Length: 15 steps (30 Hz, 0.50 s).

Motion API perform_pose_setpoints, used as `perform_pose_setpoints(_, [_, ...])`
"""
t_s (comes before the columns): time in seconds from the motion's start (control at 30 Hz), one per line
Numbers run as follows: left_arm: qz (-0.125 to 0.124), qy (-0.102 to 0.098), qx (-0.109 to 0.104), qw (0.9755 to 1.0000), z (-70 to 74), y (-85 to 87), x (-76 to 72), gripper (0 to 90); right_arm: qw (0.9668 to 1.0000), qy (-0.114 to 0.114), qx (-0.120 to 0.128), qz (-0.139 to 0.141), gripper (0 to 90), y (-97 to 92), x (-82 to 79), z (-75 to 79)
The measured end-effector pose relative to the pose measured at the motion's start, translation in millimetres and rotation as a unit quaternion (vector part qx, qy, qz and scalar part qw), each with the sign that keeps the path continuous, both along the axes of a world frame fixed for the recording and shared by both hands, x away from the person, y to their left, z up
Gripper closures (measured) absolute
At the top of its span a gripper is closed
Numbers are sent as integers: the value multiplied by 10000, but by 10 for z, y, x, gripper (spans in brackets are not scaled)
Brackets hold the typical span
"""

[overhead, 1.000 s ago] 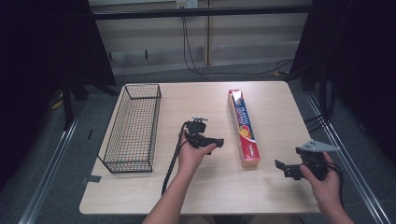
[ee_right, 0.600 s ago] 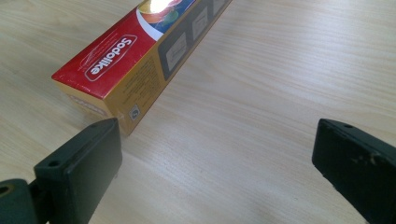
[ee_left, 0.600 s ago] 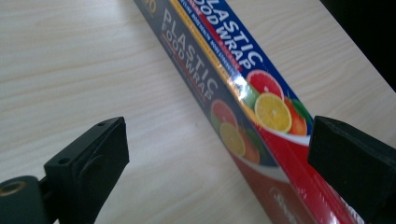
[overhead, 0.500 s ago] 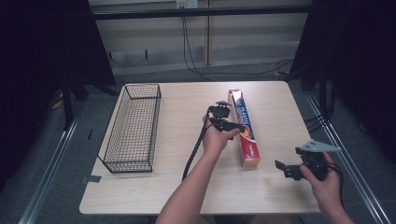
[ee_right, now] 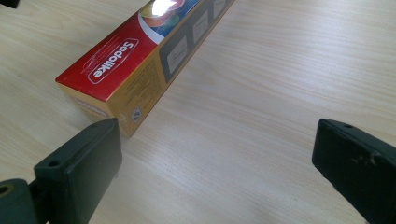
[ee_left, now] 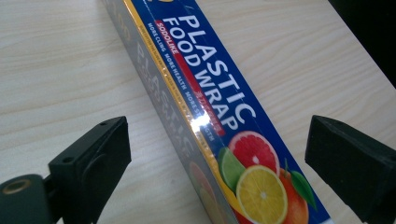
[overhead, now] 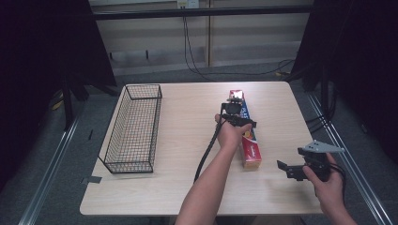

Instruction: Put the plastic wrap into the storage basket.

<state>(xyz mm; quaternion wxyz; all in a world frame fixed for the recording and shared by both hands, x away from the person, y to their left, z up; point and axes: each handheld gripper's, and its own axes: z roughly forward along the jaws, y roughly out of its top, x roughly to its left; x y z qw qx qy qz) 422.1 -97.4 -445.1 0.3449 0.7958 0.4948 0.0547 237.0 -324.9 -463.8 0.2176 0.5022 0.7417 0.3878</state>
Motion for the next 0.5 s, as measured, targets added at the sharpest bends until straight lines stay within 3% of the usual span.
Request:
perform_pose_setpoints(0.27, [46,-60,74,9999,-56,-69,39,79,10000,14,28,6,17,-5,6,-13])
perform_pose_setpoints(0.5, [95,45,51,9999,-75,-131,82,89,10000,17,26,28,17,-9,2,-13])
